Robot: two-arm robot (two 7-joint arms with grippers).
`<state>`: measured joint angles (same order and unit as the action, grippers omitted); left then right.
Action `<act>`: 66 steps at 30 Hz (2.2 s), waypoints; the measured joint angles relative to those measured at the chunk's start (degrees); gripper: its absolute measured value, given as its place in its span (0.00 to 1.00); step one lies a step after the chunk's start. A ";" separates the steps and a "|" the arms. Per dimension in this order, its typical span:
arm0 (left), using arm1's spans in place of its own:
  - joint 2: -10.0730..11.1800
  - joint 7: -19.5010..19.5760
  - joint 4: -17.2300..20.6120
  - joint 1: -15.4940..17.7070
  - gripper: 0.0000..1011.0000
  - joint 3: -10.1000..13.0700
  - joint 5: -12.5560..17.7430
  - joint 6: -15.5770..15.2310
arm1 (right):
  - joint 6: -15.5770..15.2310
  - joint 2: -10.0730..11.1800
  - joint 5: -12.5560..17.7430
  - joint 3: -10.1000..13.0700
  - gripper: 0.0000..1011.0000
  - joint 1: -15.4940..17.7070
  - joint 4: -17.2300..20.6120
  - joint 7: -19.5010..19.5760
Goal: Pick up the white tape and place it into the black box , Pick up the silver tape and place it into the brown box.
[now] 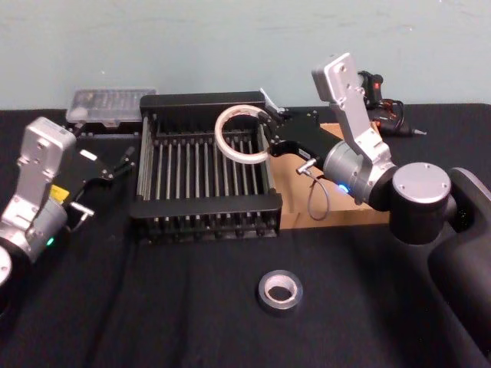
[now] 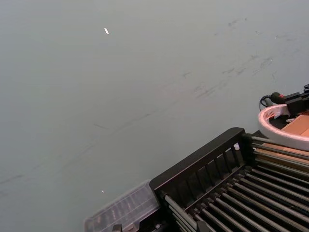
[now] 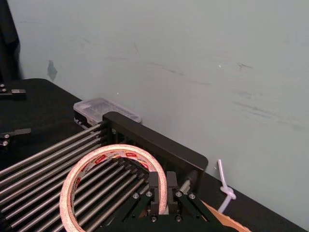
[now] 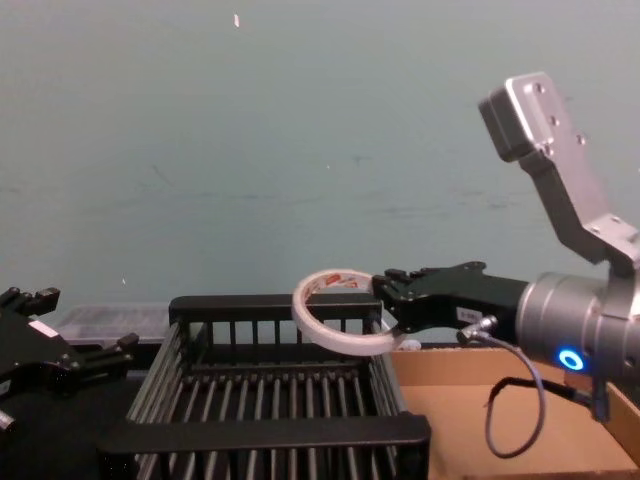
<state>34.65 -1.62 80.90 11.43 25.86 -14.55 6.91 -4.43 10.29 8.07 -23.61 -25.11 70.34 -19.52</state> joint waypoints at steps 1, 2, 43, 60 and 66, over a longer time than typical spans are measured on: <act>0.00 0.00 0.00 0.00 0.99 0.00 0.00 0.00 | 0.03 -0.27 -0.11 -0.21 0.10 -0.40 -0.45 -0.13; 0.00 0.00 0.00 0.00 0.99 0.00 0.00 0.00 | 0.05 -0.39 -0.17 -0.28 0.10 -0.54 -0.62 -0.18; 0.00 0.00 0.00 0.00 0.99 0.00 0.00 0.00 | 0.67 -4.42 -2.42 -2.95 0.10 -5.85 -9.60 -1.23; 0.00 0.00 0.00 0.00 0.99 0.00 0.00 0.00 | 0.63 -4.37 -2.30 -2.89 0.10 -5.78 -9.41 -1.14; 0.00 0.00 0.00 0.00 0.99 0.00 0.00 0.00 | 0.59 -4.38 -2.25 -2.86 0.12 -5.76 -9.37 -1.11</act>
<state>34.65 -1.62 80.90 11.43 25.86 -14.55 6.91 -3.83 5.91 5.82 -26.47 -30.87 60.97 -20.64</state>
